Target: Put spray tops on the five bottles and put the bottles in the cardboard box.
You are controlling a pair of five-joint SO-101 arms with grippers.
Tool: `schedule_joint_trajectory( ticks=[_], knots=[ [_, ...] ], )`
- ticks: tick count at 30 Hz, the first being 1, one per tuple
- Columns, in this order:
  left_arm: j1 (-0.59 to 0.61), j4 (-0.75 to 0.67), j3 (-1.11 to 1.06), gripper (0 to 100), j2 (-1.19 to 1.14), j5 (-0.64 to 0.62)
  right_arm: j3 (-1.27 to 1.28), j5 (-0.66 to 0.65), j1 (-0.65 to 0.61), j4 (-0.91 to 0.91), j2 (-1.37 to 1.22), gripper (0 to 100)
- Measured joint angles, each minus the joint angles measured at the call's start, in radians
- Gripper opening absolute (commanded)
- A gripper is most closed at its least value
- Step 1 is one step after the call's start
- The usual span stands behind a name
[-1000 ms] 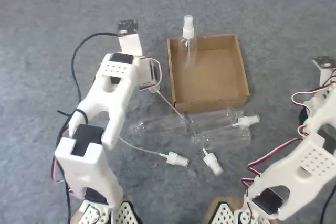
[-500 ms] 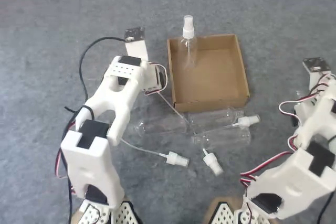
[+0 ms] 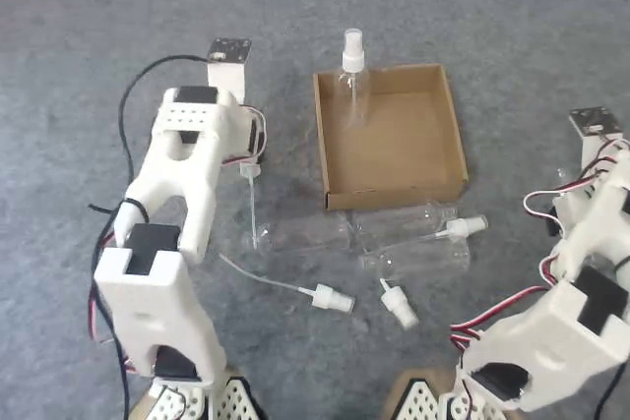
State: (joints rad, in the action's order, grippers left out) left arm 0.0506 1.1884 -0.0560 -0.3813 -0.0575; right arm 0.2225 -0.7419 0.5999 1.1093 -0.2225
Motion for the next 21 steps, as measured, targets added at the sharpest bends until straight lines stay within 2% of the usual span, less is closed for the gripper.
schedule_joint_trajectory(
  ticks=[4,8,15,21],
  knots=[
    [0.028,0.097,0.069,16,0.0,0.069,0.0,0.0,0.0,0.006,0.0,6.7],
    [0.023,0.149,0.146,16,0.0,0.083,0.0,0.0,0.0,0.011,0.0,6.8],
    [0.031,0.087,0.169,16,-0.103,-0.034,0.0,0.0,0.0,0.011,0.0,6.8],
    [0.025,0.066,0.241,16,-0.204,-0.068,0.0,-0.012,0.0,0.011,0.0,6.8]
  ],
)
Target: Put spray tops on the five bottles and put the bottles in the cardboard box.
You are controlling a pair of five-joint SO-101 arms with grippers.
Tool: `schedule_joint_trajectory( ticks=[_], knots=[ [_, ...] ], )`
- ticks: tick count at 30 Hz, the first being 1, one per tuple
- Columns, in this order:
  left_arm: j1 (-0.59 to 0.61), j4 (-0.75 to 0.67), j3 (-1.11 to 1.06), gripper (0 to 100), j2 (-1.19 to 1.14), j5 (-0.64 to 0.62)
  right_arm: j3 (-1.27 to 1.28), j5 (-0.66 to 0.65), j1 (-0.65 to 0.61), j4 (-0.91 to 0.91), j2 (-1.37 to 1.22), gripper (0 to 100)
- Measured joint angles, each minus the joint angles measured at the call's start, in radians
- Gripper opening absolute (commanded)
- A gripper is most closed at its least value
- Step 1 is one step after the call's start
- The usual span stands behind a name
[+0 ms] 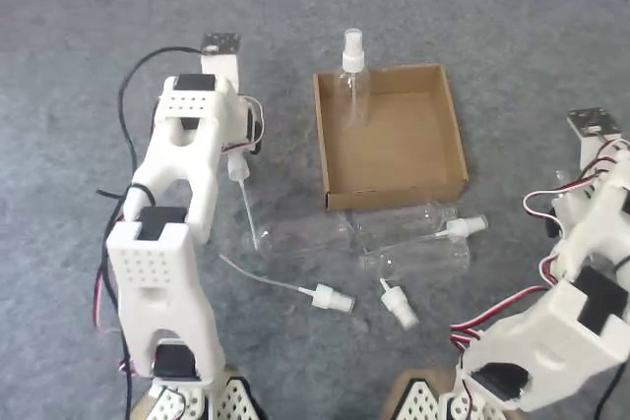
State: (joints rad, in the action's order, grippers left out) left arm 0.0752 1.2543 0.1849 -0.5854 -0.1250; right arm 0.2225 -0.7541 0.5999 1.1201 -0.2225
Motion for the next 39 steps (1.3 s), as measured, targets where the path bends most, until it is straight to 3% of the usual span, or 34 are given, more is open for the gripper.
schedule_joint_trajectory(
  ticks=[7,18,26,39],
  knots=[
    [0.0,0.049,0.127,16,-0.094,-0.021,0.0,-0.006,0.0,0.0,0.0,6.8],
    [0.002,0.137,0.144,16,-0.127,-0.083,0.0,-0.011,0.0,0.0,0.0,7.0],
    [0.0,0.18,0.144,11,-0.127,-0.086,0.0,-0.011,0.0,0.0,0.0,13.1],
    [-0.003,0.192,0.186,2,-0.126,0.055,0.0,-0.011,0.0,0.0,0.0,13.4]
  ],
)
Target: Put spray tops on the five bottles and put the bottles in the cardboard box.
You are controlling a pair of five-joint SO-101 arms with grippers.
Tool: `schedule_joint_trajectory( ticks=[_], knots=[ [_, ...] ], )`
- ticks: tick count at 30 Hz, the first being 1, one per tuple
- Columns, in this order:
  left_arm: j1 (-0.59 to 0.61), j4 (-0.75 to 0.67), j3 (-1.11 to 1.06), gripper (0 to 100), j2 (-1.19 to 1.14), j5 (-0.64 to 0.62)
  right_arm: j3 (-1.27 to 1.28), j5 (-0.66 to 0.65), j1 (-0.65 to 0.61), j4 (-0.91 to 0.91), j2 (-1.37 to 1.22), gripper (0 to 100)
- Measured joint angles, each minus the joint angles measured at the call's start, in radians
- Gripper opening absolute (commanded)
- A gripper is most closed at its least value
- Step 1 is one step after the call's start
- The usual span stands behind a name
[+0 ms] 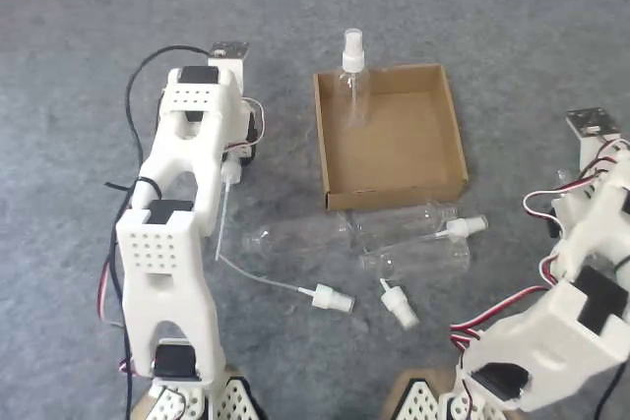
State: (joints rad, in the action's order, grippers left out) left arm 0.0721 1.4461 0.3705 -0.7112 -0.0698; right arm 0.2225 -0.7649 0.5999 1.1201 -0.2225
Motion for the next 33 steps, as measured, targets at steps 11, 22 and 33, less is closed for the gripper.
schedule_joint_trajectory(
  ticks=[11,22,33],
  knots=[
    [0.0,0.086,0.032,2,0.252,0.041,0.02,0.0,-0.002,0.0,0.0,13.5],
    [-0.002,-0.028,-0.358,2,0.675,0.041,0.02,-0.003,-0.002,0.0,0.0,13.5],
    [-0.012,-0.295,-0.933,2,1.086,0.041,0.02,-0.003,-0.002,0.0,0.0,24.6]
  ],
)
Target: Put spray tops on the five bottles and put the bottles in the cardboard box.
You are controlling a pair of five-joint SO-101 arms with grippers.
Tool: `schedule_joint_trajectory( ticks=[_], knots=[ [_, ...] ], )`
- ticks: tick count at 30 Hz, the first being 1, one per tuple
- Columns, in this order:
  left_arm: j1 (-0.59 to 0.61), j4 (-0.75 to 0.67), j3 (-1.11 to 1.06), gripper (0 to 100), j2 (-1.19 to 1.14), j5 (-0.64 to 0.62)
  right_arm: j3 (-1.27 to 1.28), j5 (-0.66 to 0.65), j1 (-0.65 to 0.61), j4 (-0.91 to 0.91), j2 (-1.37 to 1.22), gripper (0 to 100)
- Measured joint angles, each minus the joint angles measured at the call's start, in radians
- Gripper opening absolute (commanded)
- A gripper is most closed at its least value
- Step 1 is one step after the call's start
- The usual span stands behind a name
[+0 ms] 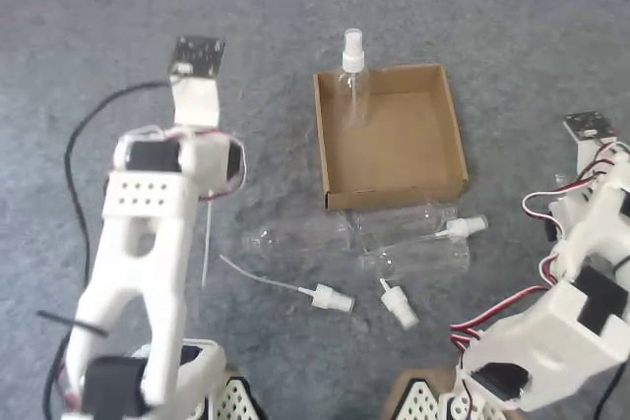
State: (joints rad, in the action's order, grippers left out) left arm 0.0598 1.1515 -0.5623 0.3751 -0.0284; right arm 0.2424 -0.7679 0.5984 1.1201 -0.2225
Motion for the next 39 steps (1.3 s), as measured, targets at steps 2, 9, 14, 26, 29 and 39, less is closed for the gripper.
schedule_joint_trajectory(
  ticks=[2,9,14,26,29,39],
  knots=[
    [-0.002,-0.048,-0.092,2,0.058,0.0,0.0,0.0,-0.008,0.0,0.0,28.8],
    [0.0,-0.146,-0.288,2,0.195,0.0,0.0,0.0,-0.041,0.0,0.006,30.3],
    [0.0,-0.178,-0.333,2,0.219,0.0,-0.009,0.0,-0.098,0.023,0.014,30.6],
    [0.0,-0.19,-0.334,3,0.222,0.0,-0.331,0.068,-0.107,0.166,-0.123,30.2],
    [0.0,-0.19,-0.334,3,0.222,0.0,-0.35,0.061,-0.107,0.166,-0.187,24.6],
    [0.0,-0.19,-0.334,3,0.222,0.0,-0.358,0.037,-0.106,0.164,-0.25,5.8]
  ],
)
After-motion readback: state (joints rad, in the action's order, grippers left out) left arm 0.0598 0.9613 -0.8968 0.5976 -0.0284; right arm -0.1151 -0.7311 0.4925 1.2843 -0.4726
